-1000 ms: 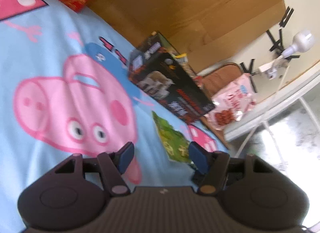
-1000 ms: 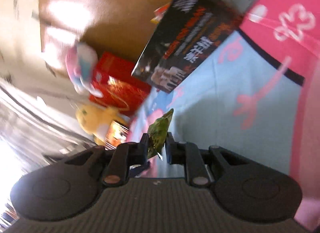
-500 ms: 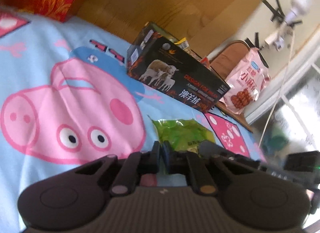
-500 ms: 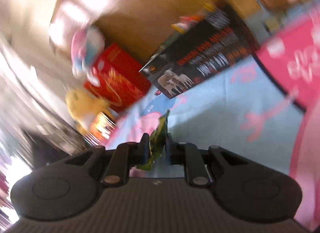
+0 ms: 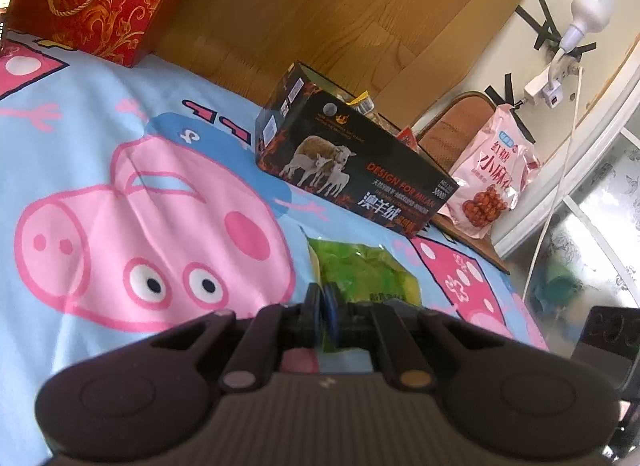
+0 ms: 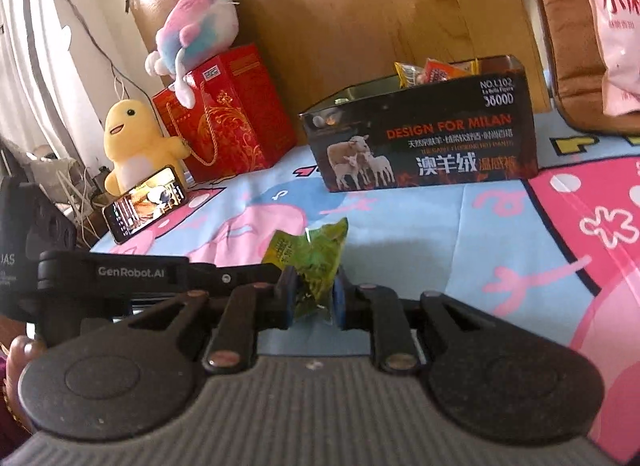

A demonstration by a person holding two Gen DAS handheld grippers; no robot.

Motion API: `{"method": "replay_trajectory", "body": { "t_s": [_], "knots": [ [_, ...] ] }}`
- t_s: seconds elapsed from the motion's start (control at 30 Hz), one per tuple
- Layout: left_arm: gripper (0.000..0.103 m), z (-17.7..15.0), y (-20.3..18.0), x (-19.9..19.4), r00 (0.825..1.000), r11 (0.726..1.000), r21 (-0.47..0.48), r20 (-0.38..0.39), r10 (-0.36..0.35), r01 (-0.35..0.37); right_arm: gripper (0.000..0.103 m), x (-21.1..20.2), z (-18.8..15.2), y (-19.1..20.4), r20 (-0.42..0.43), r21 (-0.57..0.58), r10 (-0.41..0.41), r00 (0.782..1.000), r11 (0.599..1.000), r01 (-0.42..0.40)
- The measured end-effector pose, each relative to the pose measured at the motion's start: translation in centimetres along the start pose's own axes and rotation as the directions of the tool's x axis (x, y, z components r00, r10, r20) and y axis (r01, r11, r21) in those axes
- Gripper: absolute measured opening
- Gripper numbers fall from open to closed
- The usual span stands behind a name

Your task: Organize snacks

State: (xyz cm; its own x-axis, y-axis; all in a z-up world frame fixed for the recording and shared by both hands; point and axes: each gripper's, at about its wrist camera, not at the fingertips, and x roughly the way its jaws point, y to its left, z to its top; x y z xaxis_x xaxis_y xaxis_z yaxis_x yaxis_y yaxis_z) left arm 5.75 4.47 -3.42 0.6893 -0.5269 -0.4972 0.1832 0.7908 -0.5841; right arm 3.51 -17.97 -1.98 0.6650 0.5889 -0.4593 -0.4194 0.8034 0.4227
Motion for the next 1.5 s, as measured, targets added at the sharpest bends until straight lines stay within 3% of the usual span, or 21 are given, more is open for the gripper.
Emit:
{"method": "replay_trajectory", "body": {
  "t_s": [1.5],
  "knots": [
    [0.004,0.02,-0.04,-0.11,1.0,1.0,0.011,0.011,0.006,-0.007,0.025,0.09,-0.09,-0.14,-0.008,0.004,0.006,1.0,1.0,-0.006]
  ]
}}
